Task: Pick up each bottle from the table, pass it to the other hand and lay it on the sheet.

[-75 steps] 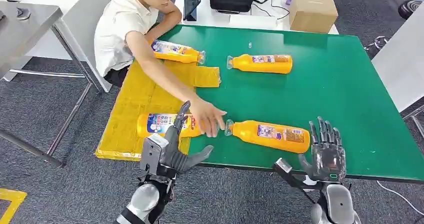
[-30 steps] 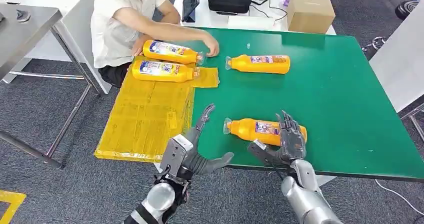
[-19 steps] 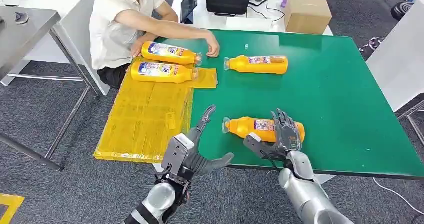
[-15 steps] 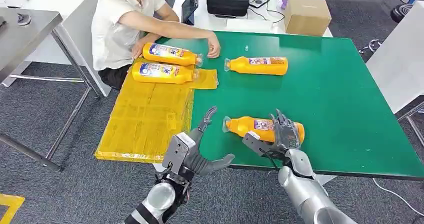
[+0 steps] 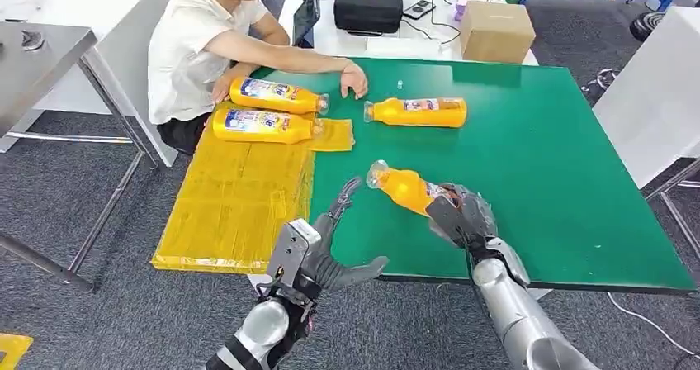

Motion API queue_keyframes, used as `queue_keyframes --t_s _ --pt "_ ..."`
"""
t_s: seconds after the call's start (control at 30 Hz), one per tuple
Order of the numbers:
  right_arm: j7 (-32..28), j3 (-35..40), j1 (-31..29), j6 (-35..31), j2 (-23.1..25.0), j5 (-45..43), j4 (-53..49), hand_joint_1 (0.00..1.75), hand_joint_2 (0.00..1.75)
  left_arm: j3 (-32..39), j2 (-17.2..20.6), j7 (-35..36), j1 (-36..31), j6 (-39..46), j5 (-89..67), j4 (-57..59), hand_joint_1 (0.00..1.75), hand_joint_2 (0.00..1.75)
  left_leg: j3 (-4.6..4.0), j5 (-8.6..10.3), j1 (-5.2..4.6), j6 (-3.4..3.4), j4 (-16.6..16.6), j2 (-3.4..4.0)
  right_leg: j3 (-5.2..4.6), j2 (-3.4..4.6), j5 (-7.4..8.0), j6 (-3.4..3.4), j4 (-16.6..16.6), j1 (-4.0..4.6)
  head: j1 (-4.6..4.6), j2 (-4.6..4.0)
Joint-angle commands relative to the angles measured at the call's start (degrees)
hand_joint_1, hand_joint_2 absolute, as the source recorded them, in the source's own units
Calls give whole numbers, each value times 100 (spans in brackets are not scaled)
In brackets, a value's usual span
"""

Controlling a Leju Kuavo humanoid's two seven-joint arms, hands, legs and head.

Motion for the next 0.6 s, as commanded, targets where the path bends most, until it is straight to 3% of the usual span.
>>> queue_keyframes --t_s 0.03,0.13,0.23,0.5,0.53,0.6 --pt "-552 -122 797 -67 481 -802 -812 175 175 132 26 -403 58 402 266 116 0 175 -86 35 6 -23 0 -30 -79 -25 25 -16 1 7 0 0" --pt "-580 224 1164 -197 549 -1296 -1844 175 175 322 14 -562 200 909 748 124 0 175 -37 30 12 -17 -7 -14 25 -10 24 -16 -1 10 -2 0" --pt "-516 669 1413 -241 587 -1600 -2630 175 175 389 99 -172 287 511 1787 332 0 175 -41 30 10 -22 -15 -32 23 -26 14 -20 0 7 -2 0" --pt "-564 846 1390 -328 546 -1746 -2660 175 175 380 86 -80 262 477 2130 461 0 175 -80 26 9 -17 -6 -54 -6 -39 10 -15 8 7 -2 0" --pt "-720 1240 1445 -422 585 -1917 -3028 143 175 332 -8 66 308 706 2712 647 0 175 -120 33 9 -19 -6 -62 -41 -45 9 -14 8 6 -4 0" --pt "-636 1464 1488 -640 606 -1879 -3271 143 175 239 -14 -60 196 895 2759 785 0 175 -165 38 8 -16 1 -83 -73 -71 2 -16 17 4 -2 0"
